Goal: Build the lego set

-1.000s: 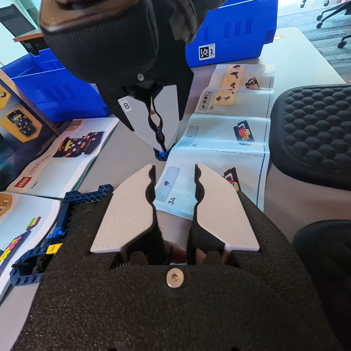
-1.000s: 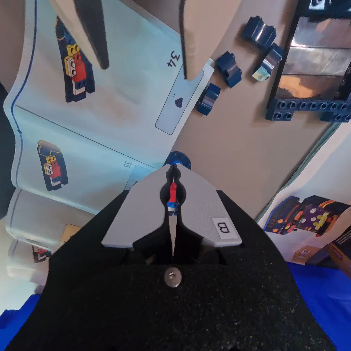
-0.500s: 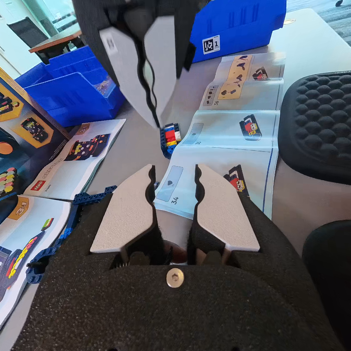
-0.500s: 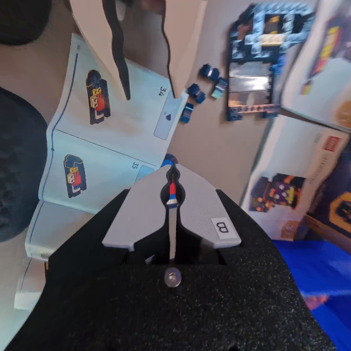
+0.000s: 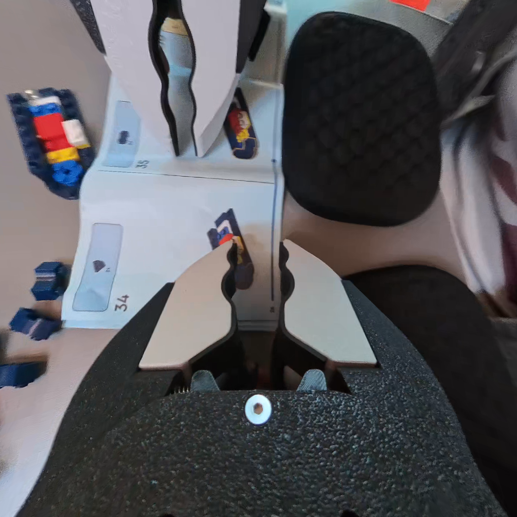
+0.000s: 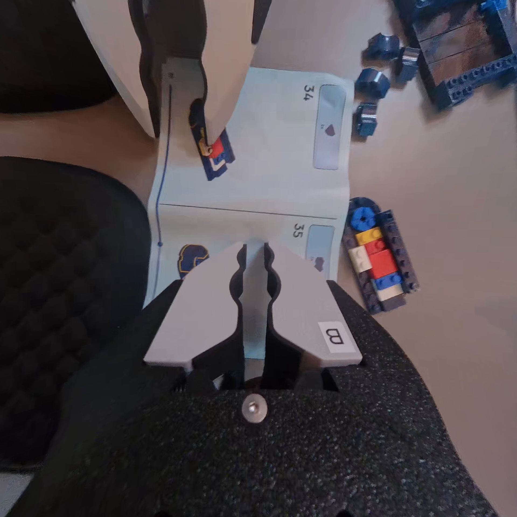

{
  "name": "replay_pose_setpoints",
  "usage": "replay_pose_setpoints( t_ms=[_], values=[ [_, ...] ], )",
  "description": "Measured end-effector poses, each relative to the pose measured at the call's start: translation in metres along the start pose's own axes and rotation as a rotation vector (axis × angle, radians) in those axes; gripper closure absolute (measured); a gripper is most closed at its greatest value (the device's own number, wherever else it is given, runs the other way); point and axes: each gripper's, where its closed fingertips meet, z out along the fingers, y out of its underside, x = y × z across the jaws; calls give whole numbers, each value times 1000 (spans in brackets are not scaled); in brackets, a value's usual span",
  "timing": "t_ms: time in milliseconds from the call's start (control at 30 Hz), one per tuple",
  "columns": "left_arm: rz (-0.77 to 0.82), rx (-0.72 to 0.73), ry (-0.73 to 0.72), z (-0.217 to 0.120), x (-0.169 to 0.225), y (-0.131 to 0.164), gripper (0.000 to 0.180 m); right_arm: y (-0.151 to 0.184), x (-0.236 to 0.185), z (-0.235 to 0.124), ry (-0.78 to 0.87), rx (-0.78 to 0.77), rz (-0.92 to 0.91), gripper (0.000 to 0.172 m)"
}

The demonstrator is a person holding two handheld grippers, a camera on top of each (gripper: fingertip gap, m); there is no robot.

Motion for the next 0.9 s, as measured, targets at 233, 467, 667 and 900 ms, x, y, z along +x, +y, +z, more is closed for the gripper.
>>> replay_pose_setpoints(
  t_ms=[233,467,667,900],
  values=[
    [-37,282,-329,-28,-68,-60,151,-1,-8,-1,39,85,46,164],
    [-68,1,-377,0,-115,-30,165,-8,50,-41,103,210,8,138],
    [-74,-58,-228,7,-97,-20,173,16,85,-16,-11,157,-37,123],
    [-63,-116,-226,-2,-110,-20,146,10,101,-5,84,210,-35,134]
  ],
)
